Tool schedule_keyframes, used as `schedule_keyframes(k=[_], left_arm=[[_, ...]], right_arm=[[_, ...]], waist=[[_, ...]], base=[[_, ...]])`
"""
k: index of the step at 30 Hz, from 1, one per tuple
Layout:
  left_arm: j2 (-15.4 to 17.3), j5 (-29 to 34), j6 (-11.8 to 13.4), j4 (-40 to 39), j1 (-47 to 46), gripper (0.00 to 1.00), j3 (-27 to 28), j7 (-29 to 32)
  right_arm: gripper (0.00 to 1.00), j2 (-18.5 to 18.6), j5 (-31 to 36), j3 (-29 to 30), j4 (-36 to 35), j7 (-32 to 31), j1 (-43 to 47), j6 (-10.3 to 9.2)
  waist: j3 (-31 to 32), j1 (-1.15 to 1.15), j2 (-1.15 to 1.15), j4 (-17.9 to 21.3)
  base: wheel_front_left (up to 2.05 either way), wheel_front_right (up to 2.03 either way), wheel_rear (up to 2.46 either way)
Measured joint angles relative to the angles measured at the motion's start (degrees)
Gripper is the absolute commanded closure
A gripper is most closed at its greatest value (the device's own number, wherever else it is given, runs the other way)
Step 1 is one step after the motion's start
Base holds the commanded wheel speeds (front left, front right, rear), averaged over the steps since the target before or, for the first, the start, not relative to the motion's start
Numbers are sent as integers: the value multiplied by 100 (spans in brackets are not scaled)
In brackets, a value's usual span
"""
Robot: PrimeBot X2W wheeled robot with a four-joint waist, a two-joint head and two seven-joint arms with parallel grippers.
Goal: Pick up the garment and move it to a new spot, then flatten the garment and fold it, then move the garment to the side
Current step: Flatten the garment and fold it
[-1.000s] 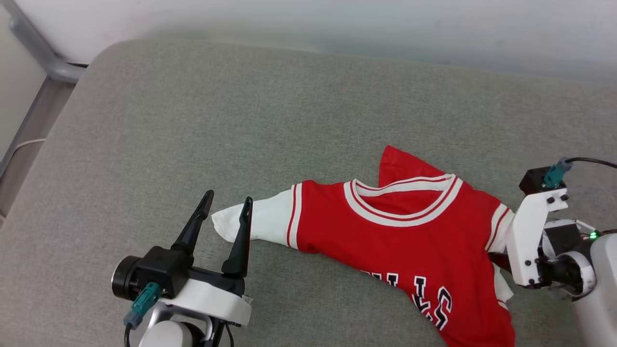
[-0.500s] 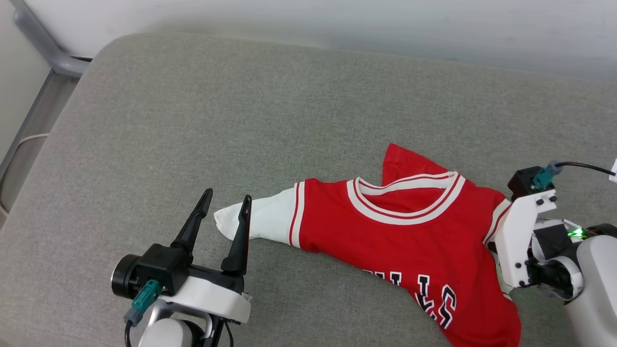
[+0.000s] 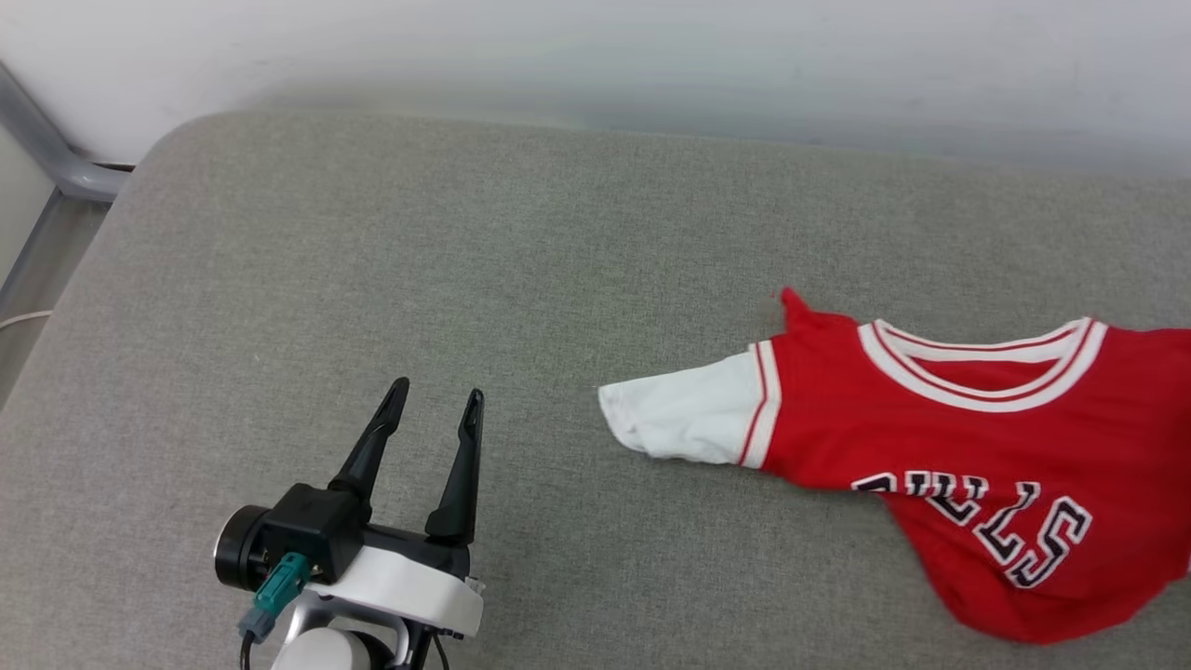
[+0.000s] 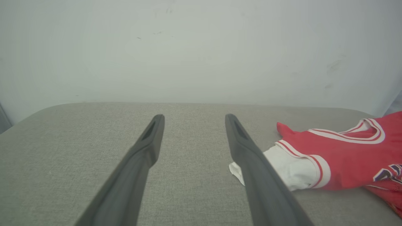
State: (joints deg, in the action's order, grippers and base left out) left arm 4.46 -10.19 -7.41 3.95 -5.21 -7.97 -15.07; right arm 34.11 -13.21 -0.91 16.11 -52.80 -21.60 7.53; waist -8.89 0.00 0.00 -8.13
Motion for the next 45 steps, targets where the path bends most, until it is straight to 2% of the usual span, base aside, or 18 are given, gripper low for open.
schedule_keyframes(k=[4,6,8,12,15,16,17,18,23,29,38,45], left_arm=[[-7,-14,0,-10,-2,0,-46,0],[-13,-14,0,-5,-18,0,-85,0],[-10,-15,1,-1,-103,0,-116,0],[33,-27,0,33,-146,0,-148,0],[65,-42,0,38,-175,0,-148,0],[78,-42,0,40,-176,0,-148,0],[88,-42,1,44,-176,0,-145,0],[96,-42,0,46,-176,0,-140,0],[105,-36,1,98,-162,0,-105,0],[110,-32,0,112,-69,0,-64,0],[114,-48,0,76,130,0,20,0],[90,-105,0,55,204,0,41,0]], right_arm=[[100,172,416,187,49,70,60,0],[100,141,564,214,146,183,69,0],[100,-162,667,160,328,413,65,0],[100,-481,779,92,686,676,-21,0],[100,-601,888,55,991,845,-80,0],[96,-631,901,77,1081,896,-124,-1],[41,-656,934,67,1151,977,-155,-2],[0,-681,949,83,1217,1069,-177,-2],[0,-862,820,149,1464,1691,-285,-4],[0,-935,487,-1,1187,2343,-302,0],[0,-1098,58,-37,108,3428,38,0],[0,-1671,-205,393,-719,4638,772,0]], waist=[[-115,0,0,-9],[-191,0,0,-27],[-299,0,0,-73],[-397,0,0,-147],[-424,0,0,-180],[-424,0,0,-183],[-420,0,0,-183],[-415,0,0,-179],[-287,0,0,-89],[-50,0,0,102],[318,0,0,474],[451,0,0,691]], base=[[0,0,0],[0,0,0],[0,0,0],[0,0,0],[0,0,0],[0,0,0],[0,0,0],[0,0,0],[0,0,0],[0,0,0],[0,0,0],[0,0,0]])
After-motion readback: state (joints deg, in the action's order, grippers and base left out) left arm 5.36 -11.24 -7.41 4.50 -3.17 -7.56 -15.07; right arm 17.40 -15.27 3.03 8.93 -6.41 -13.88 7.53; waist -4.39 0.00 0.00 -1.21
